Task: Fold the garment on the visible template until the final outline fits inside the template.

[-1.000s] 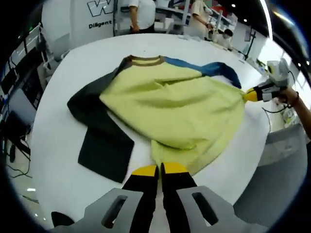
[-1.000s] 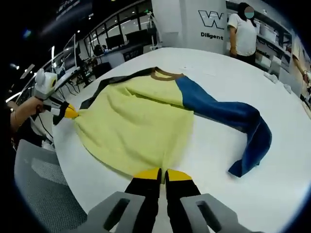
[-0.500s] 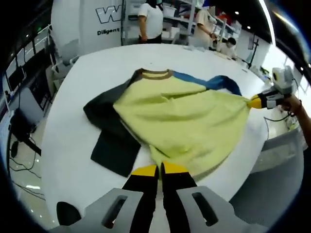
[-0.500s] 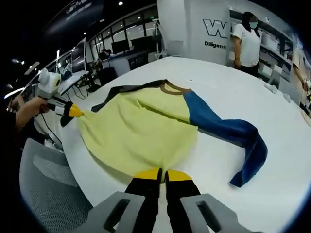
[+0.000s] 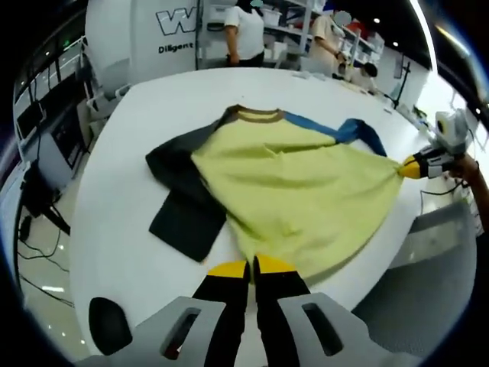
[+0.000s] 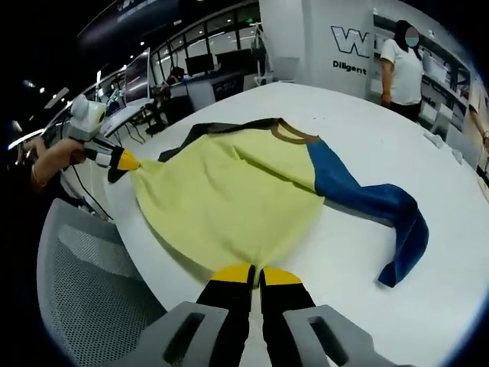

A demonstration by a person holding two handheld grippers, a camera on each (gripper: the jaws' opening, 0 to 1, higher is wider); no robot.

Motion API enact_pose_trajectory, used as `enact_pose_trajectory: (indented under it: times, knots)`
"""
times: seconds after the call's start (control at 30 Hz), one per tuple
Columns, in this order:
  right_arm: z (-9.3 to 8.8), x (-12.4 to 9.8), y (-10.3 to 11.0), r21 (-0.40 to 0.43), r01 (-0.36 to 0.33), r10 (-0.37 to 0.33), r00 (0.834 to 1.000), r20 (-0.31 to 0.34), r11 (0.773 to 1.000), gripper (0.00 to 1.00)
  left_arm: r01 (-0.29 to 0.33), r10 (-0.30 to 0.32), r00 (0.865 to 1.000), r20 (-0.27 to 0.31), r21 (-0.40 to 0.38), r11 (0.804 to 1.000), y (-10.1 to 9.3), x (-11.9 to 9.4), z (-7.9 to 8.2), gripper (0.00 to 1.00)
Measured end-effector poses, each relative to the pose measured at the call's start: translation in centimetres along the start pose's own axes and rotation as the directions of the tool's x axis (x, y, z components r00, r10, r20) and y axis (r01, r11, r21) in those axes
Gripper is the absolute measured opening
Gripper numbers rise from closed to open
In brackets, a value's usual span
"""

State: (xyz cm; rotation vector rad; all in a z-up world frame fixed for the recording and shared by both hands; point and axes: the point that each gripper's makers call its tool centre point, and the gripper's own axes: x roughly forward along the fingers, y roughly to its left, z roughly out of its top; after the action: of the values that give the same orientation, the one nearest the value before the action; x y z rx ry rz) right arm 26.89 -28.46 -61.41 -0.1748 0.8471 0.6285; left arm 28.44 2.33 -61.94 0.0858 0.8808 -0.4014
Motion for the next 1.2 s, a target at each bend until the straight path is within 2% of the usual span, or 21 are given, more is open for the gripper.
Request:
enact_pose_trajectory:
  times: [0.37, 0.57, 0.93, 1.07, 1.2]
  knots:
    - [-1.7, 0.4, 0.8, -0.001, -0.020, 0.020, 0.998, -0.061, 1.000, 0.00, -0.040, 0.040, 0.998, -0.042, -0.008, 0.999, 0.3, 0.4, -2.1, 0.02]
    - [-3.4, 1.0, 0.8, -0.009, -0.027, 0.026, 0.992, -0.123, 1.000, 0.00, -0.059, 0.060, 0.995, -0.083, 0.009, 0.998, 0.3, 0.9, -3.6, 0.02]
    - [-5.8, 1.7, 1.7, -0.018, -0.055, 0.050, 0.979, -0.199, 0.998, 0.00, -0.095, 0.098, 0.990, -0.106, 0.030, 0.995, 0.5, 1.2, -4.7, 0.02]
    - [-6.1, 1.4, 2.1, -0.013, -0.060, 0.055, 0.974, -0.219, 0.998, 0.00, -0.106, 0.107, 0.989, -0.103, 0.020, 0.994, 0.5, 1.1, -4.8, 0.02]
    - [-6.3, 0.9, 2.5, -0.051, -0.067, 0.053, 0.970, -0.238, 0.996, 0.00, -0.110, 0.111, 0.989, -0.102, 0.012, 0.994, 0.4, 0.6, -5.0, 0.02]
